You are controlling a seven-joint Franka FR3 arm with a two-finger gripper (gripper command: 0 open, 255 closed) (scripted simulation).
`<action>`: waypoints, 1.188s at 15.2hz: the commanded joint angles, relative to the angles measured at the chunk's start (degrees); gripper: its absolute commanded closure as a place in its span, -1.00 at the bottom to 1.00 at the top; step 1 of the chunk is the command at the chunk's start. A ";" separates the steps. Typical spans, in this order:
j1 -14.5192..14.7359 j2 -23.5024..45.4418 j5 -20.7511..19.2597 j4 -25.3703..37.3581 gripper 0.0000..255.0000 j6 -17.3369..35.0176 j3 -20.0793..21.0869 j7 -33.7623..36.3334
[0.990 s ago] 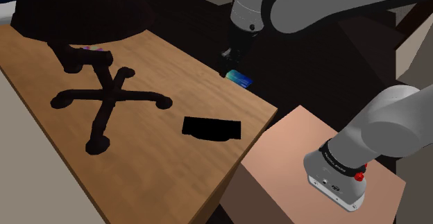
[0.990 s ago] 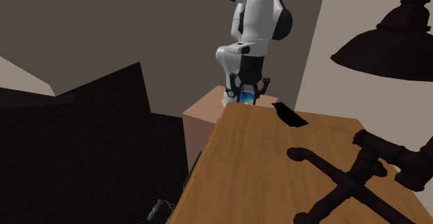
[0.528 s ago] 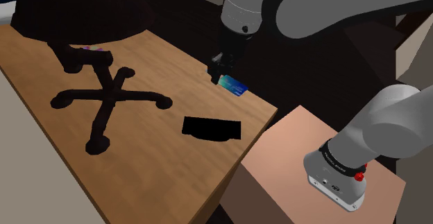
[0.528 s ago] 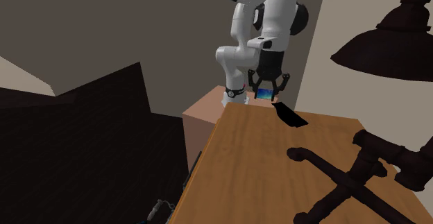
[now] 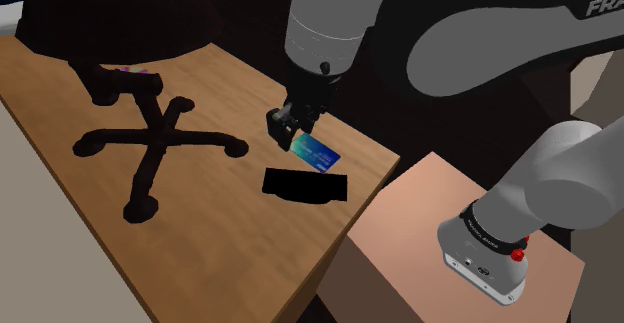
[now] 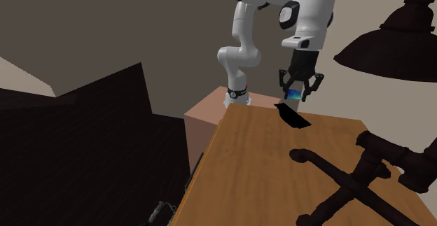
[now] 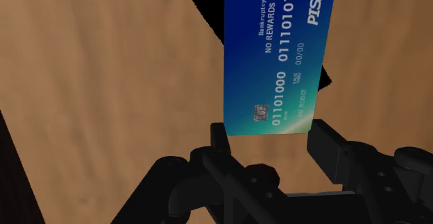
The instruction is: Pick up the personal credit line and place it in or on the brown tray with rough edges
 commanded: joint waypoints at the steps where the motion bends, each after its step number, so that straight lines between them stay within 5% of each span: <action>1: 0.07 0.67 -0.24 -0.25 1.00 0.86 0.87 1.14; 18: -1.24 6.30 -3.54 -6.64 1.00 12.06 3.93 4.65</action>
